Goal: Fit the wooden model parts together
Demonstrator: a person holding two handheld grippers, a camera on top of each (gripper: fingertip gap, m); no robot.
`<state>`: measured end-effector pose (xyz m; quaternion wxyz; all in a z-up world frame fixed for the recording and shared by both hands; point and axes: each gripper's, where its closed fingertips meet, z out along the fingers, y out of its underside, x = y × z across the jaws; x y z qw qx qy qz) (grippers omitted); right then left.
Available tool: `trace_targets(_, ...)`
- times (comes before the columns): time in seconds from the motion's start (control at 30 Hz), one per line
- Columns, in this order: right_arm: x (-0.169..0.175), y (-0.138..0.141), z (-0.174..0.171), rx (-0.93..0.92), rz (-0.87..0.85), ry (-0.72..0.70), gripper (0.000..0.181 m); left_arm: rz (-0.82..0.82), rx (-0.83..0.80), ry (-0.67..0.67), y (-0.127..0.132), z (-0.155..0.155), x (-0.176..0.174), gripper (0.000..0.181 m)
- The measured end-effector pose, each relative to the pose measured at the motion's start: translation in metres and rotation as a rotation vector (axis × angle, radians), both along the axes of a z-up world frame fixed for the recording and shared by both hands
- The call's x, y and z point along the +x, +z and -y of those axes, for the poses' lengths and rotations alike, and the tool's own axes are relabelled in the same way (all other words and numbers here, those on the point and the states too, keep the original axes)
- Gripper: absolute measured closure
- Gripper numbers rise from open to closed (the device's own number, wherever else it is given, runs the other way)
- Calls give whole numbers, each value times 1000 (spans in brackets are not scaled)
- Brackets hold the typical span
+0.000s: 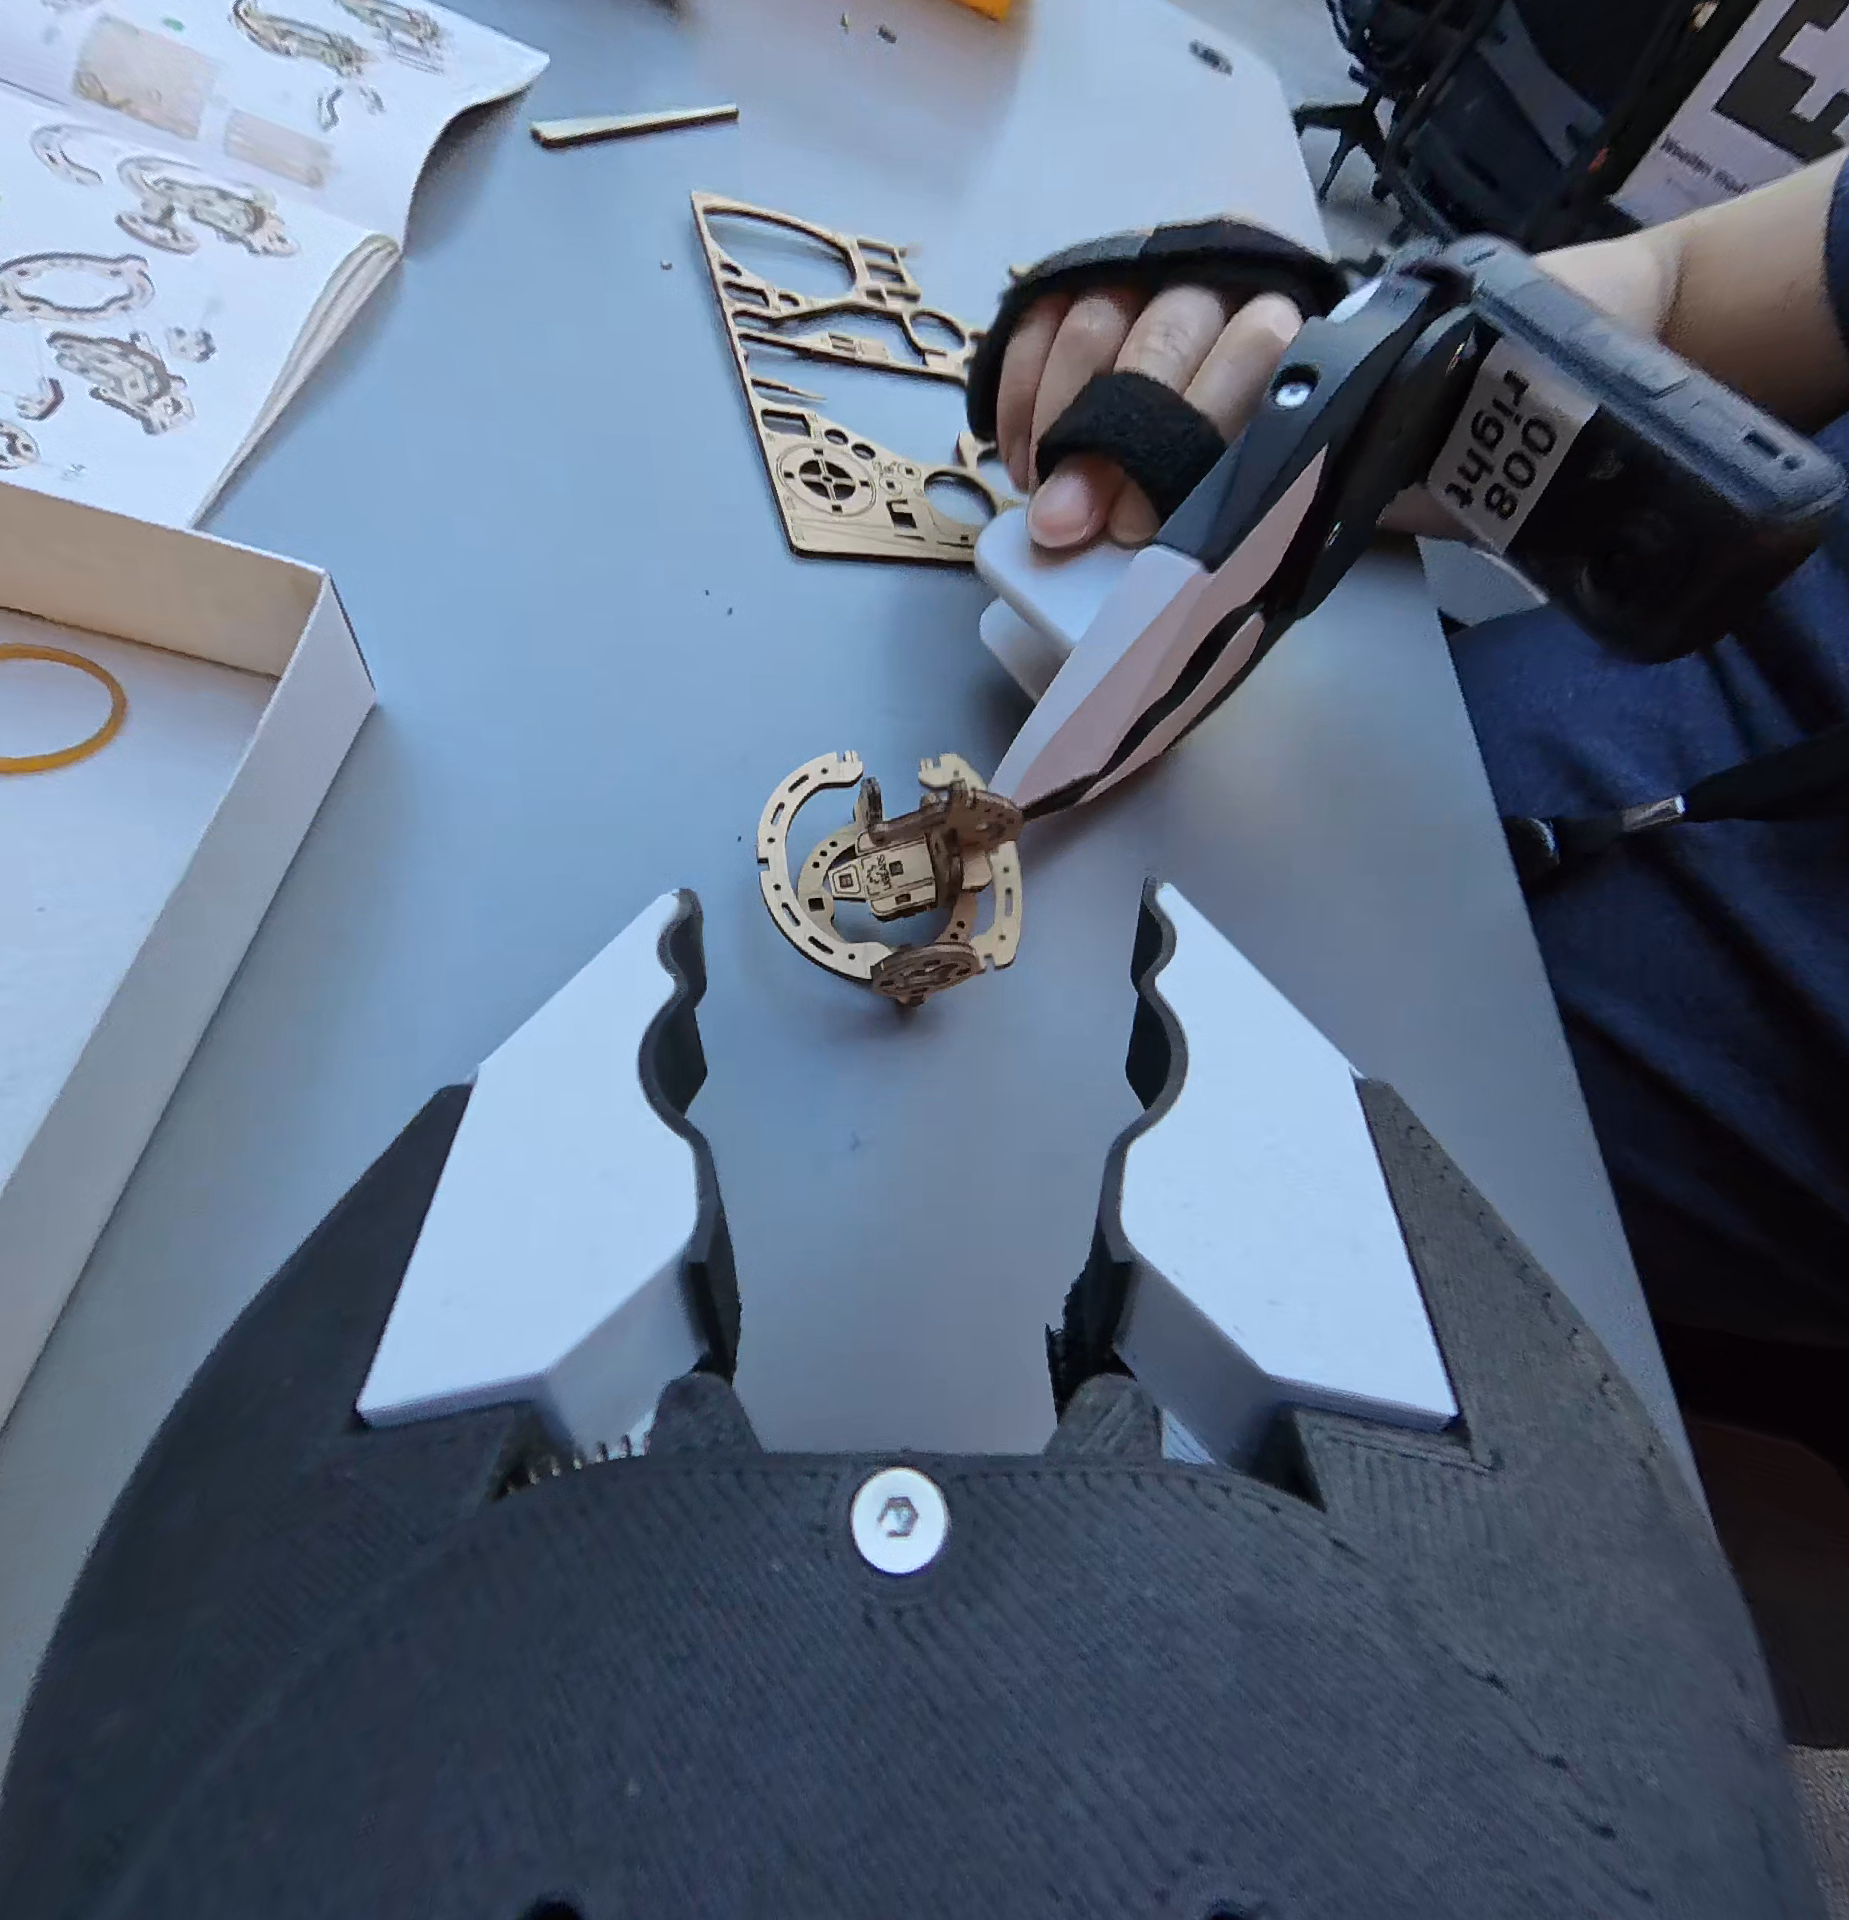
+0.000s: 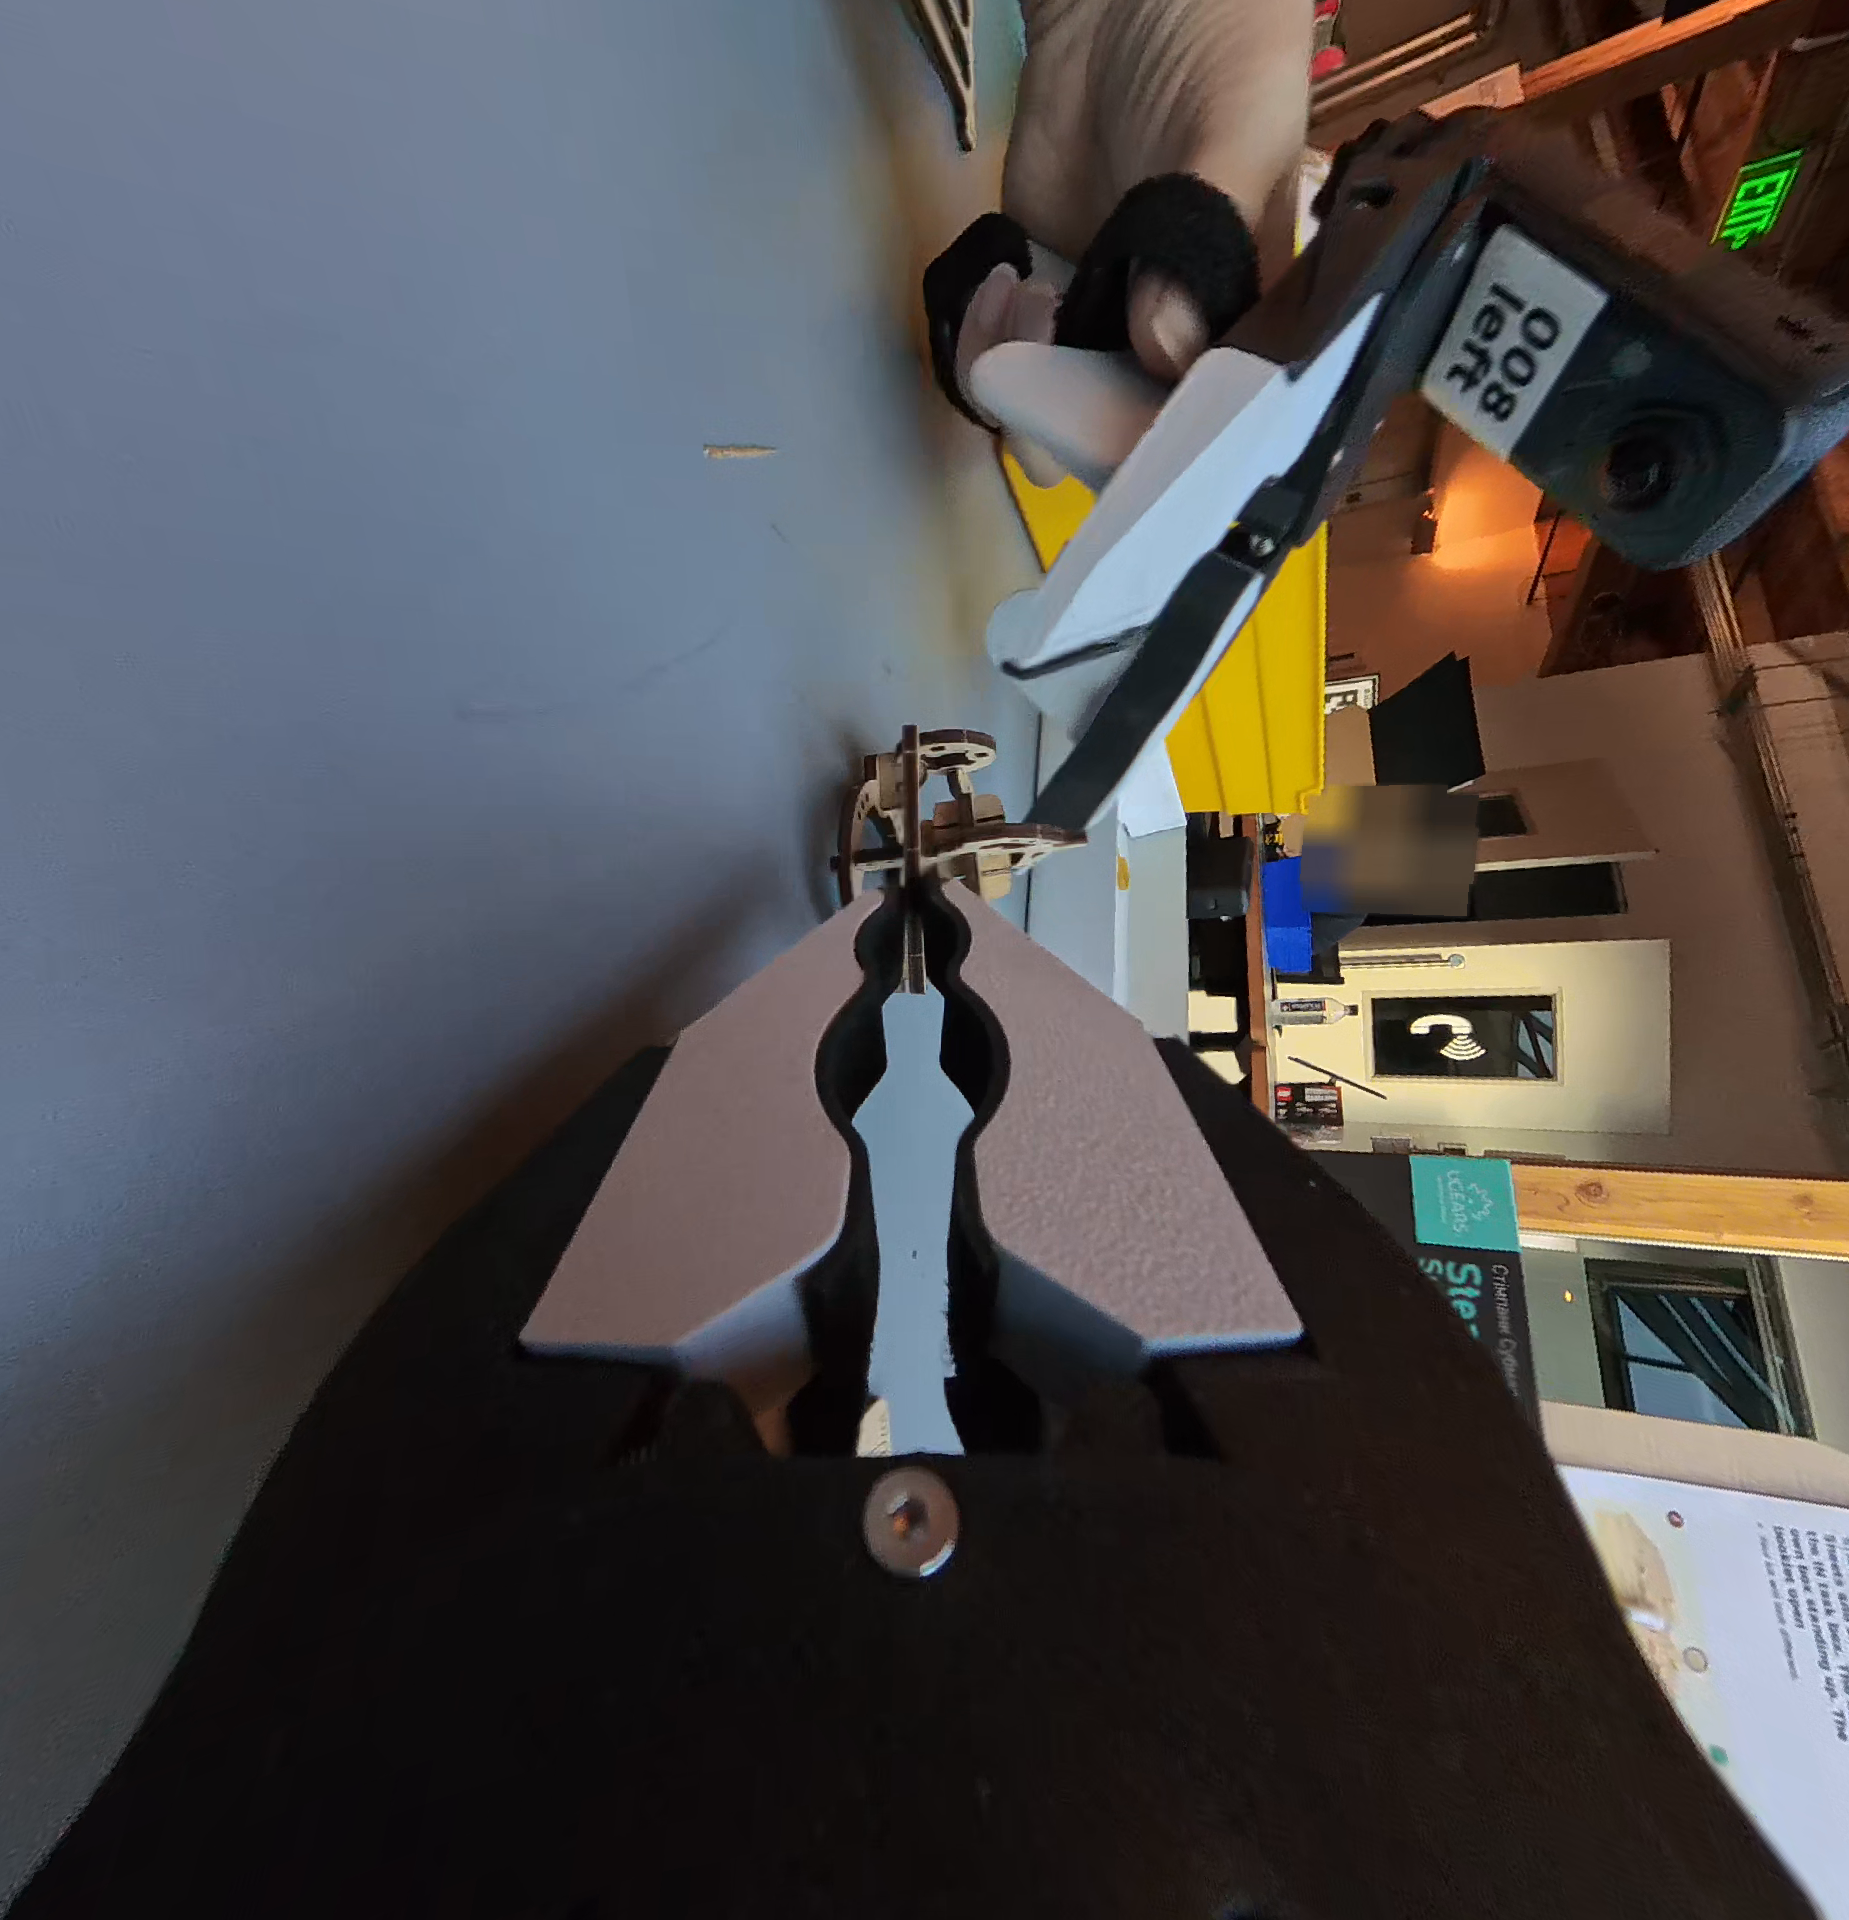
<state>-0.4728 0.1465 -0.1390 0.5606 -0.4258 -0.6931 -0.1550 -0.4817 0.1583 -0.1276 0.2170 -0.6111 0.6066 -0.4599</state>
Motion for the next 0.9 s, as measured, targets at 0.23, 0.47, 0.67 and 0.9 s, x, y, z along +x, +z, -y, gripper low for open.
trace_targets(0.23,-4,5,0,9,-10,24,179,8,20,1,-3,2,5,95)
trace_targets(0.47,-5,5,-1,9,-8,19,179,27,36,12,-1,0,7,98)
trace_targets(0.67,-6,3,-3,15,6,8,179,35,65,0,-1,2,7,95)
trace_targets(0.9,-4,2,-6,8,2,-12,179,-19,102,-29,-11,8,8,94)
